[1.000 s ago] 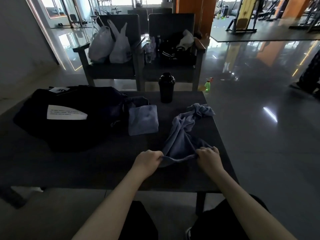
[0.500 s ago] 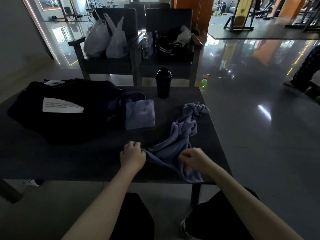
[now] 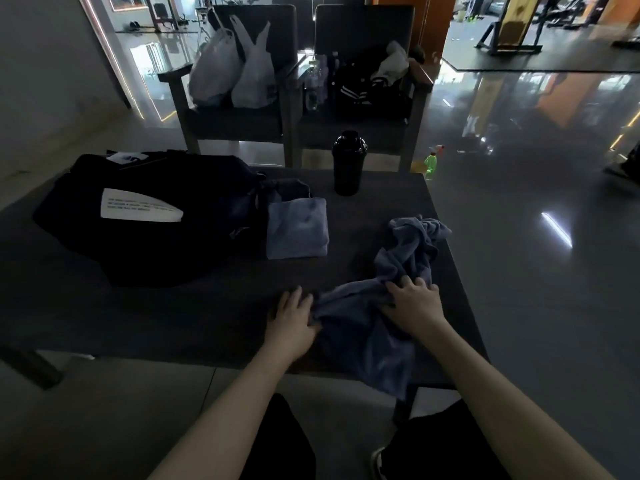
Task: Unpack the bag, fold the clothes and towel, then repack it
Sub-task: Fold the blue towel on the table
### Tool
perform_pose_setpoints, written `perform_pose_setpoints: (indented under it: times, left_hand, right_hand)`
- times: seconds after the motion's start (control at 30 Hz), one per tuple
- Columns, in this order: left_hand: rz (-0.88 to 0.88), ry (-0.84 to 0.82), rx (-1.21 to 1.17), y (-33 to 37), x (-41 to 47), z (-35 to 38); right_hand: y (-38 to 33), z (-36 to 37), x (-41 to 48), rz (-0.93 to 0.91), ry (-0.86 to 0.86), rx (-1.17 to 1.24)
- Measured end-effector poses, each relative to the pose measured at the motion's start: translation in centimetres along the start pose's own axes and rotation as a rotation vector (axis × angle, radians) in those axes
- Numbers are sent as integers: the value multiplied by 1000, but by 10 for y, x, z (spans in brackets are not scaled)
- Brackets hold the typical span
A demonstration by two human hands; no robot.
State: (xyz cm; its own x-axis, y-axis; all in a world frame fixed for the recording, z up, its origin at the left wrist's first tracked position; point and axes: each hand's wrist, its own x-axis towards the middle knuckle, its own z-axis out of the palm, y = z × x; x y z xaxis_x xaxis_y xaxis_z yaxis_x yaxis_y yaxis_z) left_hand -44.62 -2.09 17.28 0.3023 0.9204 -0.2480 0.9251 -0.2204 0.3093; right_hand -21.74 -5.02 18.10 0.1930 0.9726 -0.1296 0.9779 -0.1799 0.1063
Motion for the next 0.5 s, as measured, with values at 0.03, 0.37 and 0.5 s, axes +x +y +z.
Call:
perform_pose_setpoints:
  times: [0.03, 0.37, 0.5]
  left_hand:
    - [-31, 93, 56, -1, 4, -5]
    - [-152, 93, 110, 14, -7, 3]
    - [53, -19, -19, 7, 3, 0]
  right_hand:
    - [-4, 2, -9, 44, 10, -25]
    - [-37, -30, -50, 33, -297, 417]
    - [-32, -50, -46, 30, -313, 469]
